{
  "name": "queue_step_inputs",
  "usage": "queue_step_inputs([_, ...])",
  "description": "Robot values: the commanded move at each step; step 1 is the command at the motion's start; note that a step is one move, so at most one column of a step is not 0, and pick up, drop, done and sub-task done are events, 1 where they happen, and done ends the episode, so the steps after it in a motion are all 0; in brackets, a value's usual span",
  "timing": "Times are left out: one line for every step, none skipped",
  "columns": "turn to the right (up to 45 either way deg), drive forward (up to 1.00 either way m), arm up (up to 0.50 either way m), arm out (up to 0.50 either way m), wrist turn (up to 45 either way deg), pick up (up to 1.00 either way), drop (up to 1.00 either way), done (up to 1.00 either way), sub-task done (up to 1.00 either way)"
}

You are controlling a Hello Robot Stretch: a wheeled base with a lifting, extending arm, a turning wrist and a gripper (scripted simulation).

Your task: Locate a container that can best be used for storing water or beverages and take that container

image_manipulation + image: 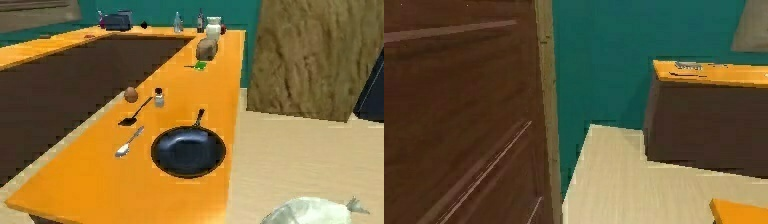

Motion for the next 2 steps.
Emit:
queue_step_inputs([21.0, 0.0, 0.0, 0.0, 0.0, 0.0, 0.0, 0.0, 0.0])
queue_step_inputs([3.0, 0.0, 0.0, 0.0, 0.0, 0.0, 0.0, 0.0, 0.0])
